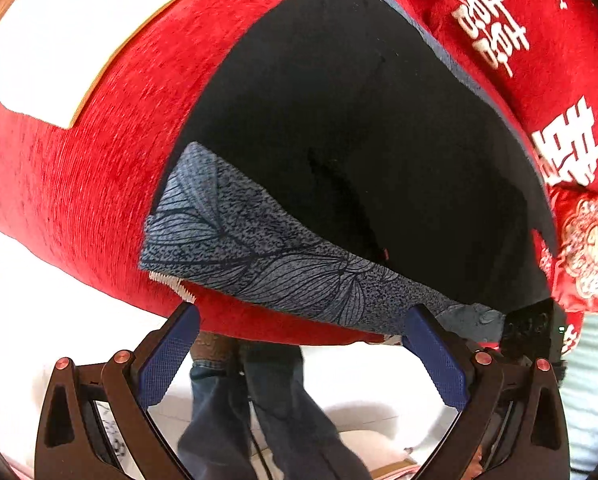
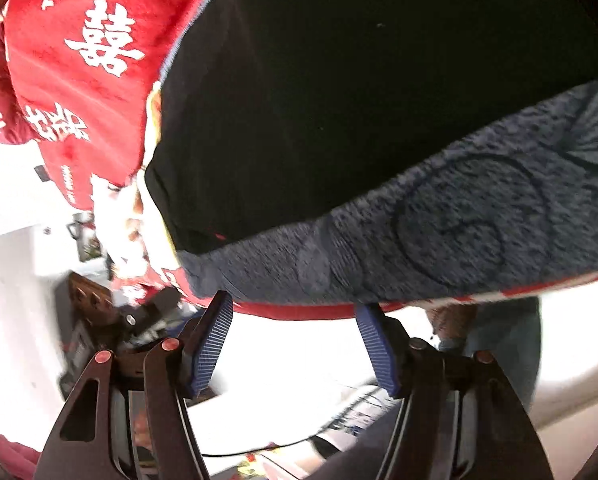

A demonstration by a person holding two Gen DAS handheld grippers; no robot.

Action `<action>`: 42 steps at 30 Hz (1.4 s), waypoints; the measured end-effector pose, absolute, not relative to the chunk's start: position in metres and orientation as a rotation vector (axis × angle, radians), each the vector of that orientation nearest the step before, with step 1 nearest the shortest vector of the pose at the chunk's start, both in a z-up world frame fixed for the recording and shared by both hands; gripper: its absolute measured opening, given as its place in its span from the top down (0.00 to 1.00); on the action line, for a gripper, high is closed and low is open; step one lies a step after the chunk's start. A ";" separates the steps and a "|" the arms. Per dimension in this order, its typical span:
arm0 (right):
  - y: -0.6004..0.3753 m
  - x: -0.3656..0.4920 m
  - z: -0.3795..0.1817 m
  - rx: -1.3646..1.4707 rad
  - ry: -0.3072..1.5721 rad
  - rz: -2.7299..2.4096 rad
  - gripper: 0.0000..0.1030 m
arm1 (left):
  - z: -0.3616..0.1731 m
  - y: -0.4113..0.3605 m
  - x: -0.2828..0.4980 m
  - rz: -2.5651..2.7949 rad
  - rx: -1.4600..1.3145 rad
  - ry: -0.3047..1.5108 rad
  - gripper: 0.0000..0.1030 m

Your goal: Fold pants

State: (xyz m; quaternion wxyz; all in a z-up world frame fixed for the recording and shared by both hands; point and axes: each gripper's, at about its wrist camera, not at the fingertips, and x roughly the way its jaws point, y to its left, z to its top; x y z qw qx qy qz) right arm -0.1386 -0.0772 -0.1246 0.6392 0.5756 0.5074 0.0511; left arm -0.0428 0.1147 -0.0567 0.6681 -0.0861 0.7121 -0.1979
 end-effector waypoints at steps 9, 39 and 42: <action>-0.065 -0.129 -0.149 1.443 1.108 0.161 0.34 | -0.063 0.133 -0.035 -0.475 -0.264 1.600 0.00; -0.149 -0.222 -0.135 1.572 0.883 -0.009 0.54 | -0.044 0.090 -0.002 -0.682 -0.426 1.630 0.50; -0.165 -0.234 -0.134 1.592 0.773 -0.063 0.54 | -0.039 0.088 0.000 -0.691 -0.393 1.628 0.50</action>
